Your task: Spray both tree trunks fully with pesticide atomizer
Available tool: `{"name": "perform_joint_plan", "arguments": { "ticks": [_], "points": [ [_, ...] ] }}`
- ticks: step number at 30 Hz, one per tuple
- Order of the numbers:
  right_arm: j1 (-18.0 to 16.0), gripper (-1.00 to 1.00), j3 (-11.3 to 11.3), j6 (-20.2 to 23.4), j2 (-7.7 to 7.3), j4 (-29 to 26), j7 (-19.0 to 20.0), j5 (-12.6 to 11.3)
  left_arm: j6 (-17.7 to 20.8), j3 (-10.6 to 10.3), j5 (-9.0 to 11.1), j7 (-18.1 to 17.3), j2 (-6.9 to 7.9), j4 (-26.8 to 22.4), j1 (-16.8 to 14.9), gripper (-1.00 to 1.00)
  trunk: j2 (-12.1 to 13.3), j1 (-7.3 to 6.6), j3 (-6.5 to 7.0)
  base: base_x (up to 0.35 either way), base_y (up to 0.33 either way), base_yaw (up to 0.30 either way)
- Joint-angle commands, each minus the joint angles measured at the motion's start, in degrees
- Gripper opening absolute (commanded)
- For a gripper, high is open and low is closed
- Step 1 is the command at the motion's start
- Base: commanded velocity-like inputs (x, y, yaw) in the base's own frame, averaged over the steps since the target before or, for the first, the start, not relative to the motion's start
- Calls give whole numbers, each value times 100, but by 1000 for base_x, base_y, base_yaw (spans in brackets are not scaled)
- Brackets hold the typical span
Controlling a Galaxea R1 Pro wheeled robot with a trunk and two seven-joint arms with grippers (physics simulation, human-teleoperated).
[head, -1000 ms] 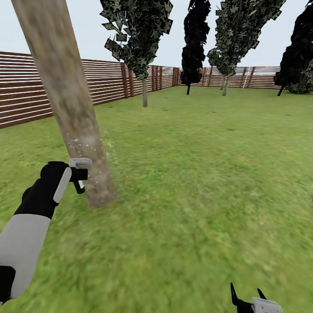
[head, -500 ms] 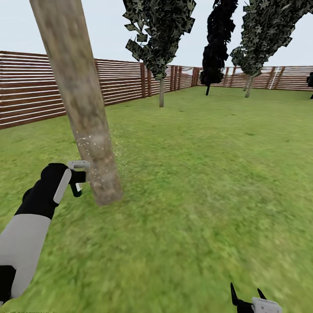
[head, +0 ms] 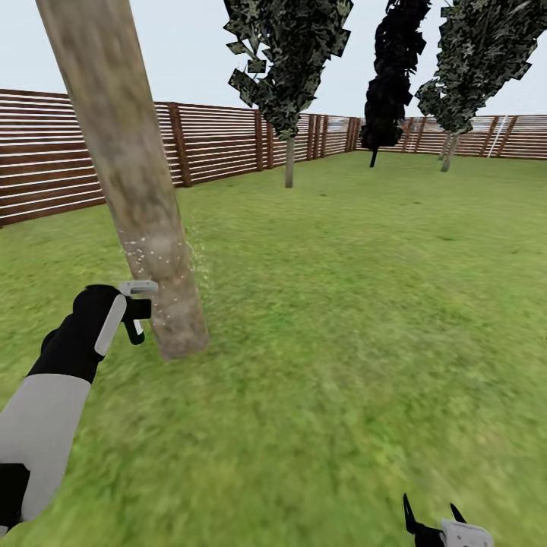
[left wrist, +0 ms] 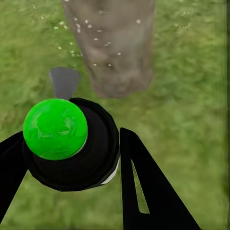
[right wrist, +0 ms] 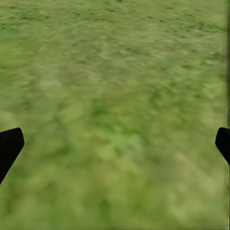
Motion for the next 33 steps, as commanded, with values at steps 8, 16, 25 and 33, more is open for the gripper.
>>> {"name": "perform_joint_plan", "arguments": {
  "ticks": [8, 16, 25, 33],
  "points": [
    [0, 100, 0, -7, 0, 0, 0, 0, 0, 1, -12, 0, 8, 20, 0, -100, 0, 0, 0, 43, -274, 0],
    [0, 100, 1, -7, 9, 0, 0, 0, -8, 1, -15, 17, 9, 195, 0, -100, 0, 0, 0, 68, -273, 230],
    [0, 100, 2, -7, 9, 0, 0, 0, -13, 4, -23, 20, 13, 295, 0, -100, 0, 0, 0, 15, -273, 135],
    [0, 100, 1, -1, 9, 0, 0, 0, -109, 260, -7, 45, 8, 1017, 150, -100, 0, 0, 0, 152, -262, 0]
  ]
}}
